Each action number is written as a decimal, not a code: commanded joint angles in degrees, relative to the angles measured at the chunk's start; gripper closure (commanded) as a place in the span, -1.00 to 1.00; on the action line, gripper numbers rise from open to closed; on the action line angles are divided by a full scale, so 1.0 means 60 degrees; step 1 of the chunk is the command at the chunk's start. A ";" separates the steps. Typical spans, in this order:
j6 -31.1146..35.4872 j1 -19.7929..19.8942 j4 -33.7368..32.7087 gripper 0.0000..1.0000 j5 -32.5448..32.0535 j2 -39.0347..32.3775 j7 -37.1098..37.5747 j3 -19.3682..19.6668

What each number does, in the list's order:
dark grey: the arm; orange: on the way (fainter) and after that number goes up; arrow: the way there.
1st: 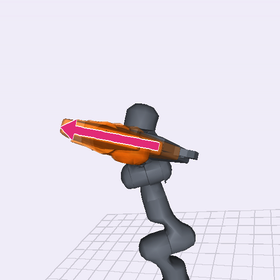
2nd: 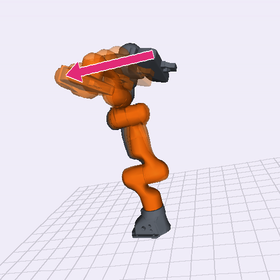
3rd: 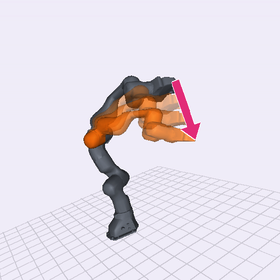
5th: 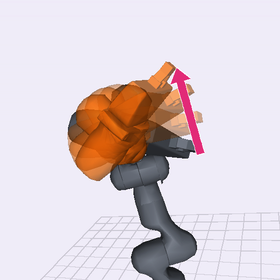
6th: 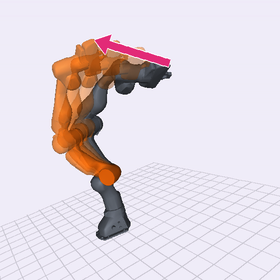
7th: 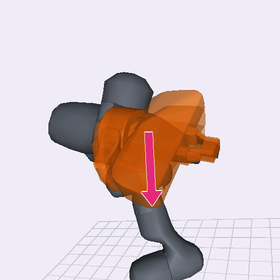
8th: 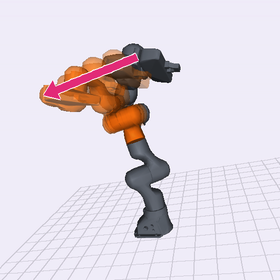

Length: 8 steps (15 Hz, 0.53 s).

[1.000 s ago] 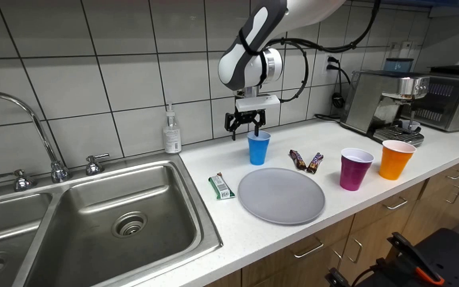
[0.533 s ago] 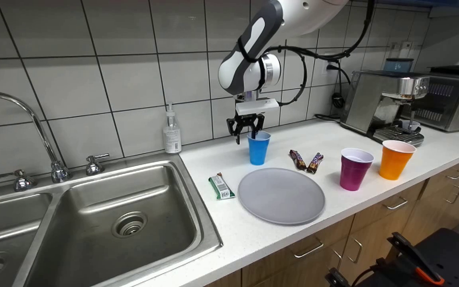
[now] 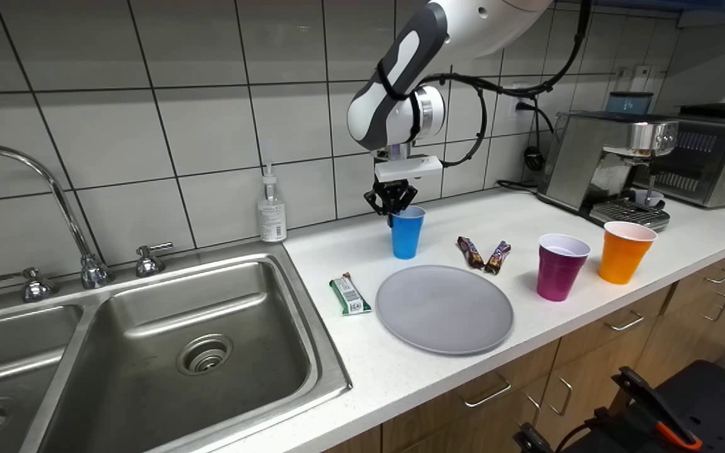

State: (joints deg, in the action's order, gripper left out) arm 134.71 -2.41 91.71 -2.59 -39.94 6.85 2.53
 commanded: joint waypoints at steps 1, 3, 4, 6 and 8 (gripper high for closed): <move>-0.0364 0.0044 -0.0317 1.00 -0.0044 -0.0071 -0.0081 0.0032; -0.0301 0.0054 -0.0191 0.98 -0.0075 0.0046 -0.0155 0.0039; -0.0284 0.0056 -0.0155 0.98 -0.0085 0.0079 -0.0174 0.0041; -0.0254 0.0056 -0.0114 0.98 -0.0104 0.0115 -0.0184 0.0053; -0.0218 0.0090 0.0014 0.98 -0.0078 0.0265 -0.0250 0.0030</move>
State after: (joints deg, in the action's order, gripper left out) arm 134.55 -2.41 91.45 -2.63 -39.89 6.84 2.83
